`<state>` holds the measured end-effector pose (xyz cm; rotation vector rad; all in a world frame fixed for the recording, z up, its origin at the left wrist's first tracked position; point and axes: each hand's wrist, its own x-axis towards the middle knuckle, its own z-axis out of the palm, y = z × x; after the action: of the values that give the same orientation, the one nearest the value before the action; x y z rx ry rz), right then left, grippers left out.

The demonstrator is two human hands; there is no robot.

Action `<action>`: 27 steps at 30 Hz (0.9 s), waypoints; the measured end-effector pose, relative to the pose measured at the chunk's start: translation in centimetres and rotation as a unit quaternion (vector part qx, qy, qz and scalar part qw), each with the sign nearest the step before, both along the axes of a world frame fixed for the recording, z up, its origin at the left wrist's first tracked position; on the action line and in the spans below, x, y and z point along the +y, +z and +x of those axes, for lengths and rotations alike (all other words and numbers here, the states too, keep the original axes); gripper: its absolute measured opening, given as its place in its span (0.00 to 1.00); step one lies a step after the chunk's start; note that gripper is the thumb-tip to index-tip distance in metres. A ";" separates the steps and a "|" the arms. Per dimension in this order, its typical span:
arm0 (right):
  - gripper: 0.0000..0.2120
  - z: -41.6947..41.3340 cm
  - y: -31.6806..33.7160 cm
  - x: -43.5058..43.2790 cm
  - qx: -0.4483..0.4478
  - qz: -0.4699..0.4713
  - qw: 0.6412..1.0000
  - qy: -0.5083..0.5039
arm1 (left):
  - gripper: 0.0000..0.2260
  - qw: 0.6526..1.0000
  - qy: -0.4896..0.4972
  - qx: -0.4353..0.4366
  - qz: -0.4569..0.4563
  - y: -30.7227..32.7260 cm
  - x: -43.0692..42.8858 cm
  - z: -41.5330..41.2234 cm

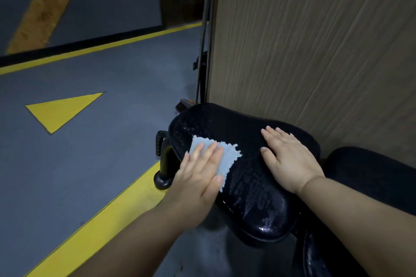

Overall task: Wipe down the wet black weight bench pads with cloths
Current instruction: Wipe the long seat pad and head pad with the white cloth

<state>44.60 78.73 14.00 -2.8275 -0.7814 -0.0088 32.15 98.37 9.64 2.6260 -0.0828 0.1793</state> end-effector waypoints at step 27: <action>0.15 -5.2 4.8 -8.5 0.212 0.062 0.975 0.036 | 0.32 0.976 -0.113 -0.163 0.092 0.5 -9.8 -2.2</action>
<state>39.40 70.27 18.82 -2.5459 -0.7507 0.5209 29.94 88.61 10.13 2.7169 -0.5314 0.5433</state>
